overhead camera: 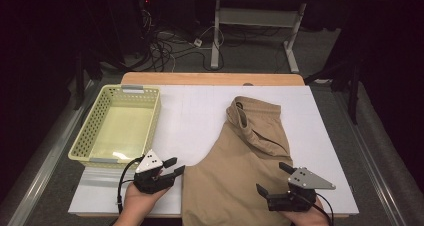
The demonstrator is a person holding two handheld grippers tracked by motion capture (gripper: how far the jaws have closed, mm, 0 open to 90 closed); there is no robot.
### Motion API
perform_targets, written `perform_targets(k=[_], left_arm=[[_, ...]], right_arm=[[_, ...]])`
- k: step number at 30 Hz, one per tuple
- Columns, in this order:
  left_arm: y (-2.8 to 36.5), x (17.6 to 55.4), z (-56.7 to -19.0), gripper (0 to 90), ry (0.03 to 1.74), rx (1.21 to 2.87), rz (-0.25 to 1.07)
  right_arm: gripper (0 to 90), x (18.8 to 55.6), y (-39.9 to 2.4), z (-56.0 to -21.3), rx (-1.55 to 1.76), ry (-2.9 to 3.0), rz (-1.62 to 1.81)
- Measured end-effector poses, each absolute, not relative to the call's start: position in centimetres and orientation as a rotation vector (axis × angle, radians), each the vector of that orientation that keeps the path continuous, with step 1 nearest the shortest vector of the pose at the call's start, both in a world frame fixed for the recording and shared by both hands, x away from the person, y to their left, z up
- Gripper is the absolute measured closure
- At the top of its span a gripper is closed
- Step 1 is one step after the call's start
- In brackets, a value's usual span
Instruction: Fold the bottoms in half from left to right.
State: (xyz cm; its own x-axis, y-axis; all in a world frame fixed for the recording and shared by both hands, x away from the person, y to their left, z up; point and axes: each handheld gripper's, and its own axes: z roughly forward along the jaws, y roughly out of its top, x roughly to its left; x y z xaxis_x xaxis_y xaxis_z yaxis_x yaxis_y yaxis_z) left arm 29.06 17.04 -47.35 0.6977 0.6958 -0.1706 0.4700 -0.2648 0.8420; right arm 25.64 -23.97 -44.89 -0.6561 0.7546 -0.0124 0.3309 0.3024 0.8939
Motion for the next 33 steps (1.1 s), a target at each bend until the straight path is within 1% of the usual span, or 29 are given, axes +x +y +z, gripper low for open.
perform_targets(k=[2,3,4,9,12,14,15,17,18,25,28,31,33], left_arm=[[17.0,29.0,-47.3,50.0,0.891,1.908,0.289],[16.9,29.1,-47.3,45.0,0.875,1.896,0.288],[16.9,29.1,-47.3,42.5,0.875,1.896,0.288],[16.3,29.4,-47.5,24.3,0.876,1.903,0.331],[16.0,29.6,-47.6,13.9,0.881,1.910,0.328],[15.8,29.7,-47.6,12.1,0.875,1.915,0.330],[15.5,29.8,-47.7,6.5,0.872,1.928,0.330],[15.4,30.0,-47.8,1.1,0.872,1.931,0.325],[15.3,30.0,-47.8,0.0,0.877,1.933,0.326],[15.4,30.1,-47.8,0.0,0.871,1.914,0.338],[15.4,30.4,-48.0,0.0,0.864,1.914,0.354],[15.3,30.8,-48.4,0.0,0.865,1.943,0.317],[15.1,30.7,-48.4,0.0,0.843,1.952,0.326]], right_arm=[[1.4,25.6,-24.0,-44.9,0.967,2.141,1.315],[1.4,25.7,-24.1,-44.9,0.967,2.140,1.316],[1.4,25.7,-24.1,-44.9,0.967,2.140,1.316],[1.5,25.9,-24.2,-44.8,0.970,2.131,1.320],[1.6,25.9,-24.2,-44.8,0.973,2.129,1.320],[1.6,25.9,-24.2,-44.8,0.973,2.129,1.321],[1.6,26.0,-24.2,-44.8,0.971,2.128,1.321],[1.7,26.0,-24.2,-44.8,0.972,2.127,1.322],[1.7,26.0,-24.2,-44.8,0.972,2.127,1.321],[2.5,26.1,-24.0,-44.8,0.968,2.129,1.322],[4.8,26.1,-23.7,-44.4,0.952,2.123,1.332],[8.6,26.2,-23.4,-43.9,0.937,2.101,1.342],[10.9,26.4,-23.1,-43.6,0.938,2.089,1.352]])
